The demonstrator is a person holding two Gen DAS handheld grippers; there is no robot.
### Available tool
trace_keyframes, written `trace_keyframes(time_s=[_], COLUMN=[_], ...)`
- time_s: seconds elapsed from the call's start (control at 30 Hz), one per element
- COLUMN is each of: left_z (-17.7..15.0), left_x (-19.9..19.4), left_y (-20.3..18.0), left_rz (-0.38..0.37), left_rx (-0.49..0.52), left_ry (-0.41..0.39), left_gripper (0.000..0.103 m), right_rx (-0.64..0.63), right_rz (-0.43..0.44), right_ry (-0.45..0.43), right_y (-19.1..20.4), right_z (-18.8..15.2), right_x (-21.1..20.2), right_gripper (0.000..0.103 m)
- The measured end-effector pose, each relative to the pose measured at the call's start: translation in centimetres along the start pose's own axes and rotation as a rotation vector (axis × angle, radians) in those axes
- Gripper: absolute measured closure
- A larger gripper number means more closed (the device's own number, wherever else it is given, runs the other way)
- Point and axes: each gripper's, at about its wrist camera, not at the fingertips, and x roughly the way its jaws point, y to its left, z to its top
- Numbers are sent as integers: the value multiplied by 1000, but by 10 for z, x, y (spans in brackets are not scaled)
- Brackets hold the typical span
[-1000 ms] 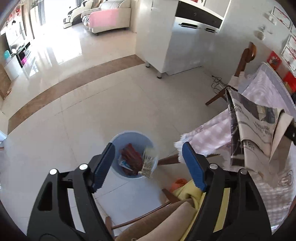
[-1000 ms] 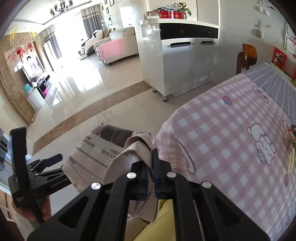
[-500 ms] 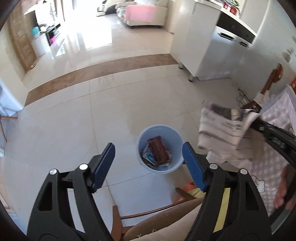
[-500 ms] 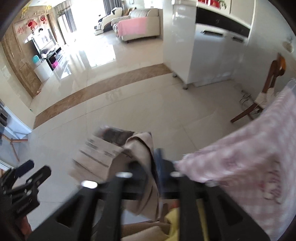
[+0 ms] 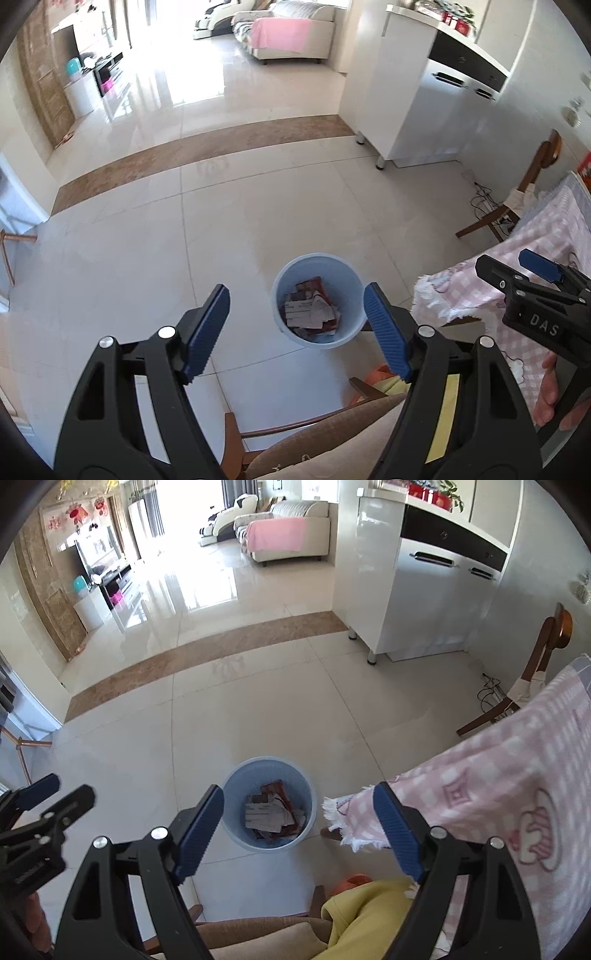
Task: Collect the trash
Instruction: 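Open the left gripper over the bin while the right gripper releases the newspaper, then move both tools back over the table toward the remaining trash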
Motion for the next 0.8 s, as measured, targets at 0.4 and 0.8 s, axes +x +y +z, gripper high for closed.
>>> trace_keyframes(time_s=[0.4,0.8], left_z=[4,-8], left_x=[-43,-78], left_y=[-75,-196], left_rz=[-83,-262], left_rx=[122,321], left_ry=[-92,-129], left_gripper=[29,29], right_rx=[143,394], right_rz=[28,-137], right_ry=[-245,-379], right_y=[-73,-196], right_z=[-20,-79], right_x=[-111,-191], right_gripper=[22,22])
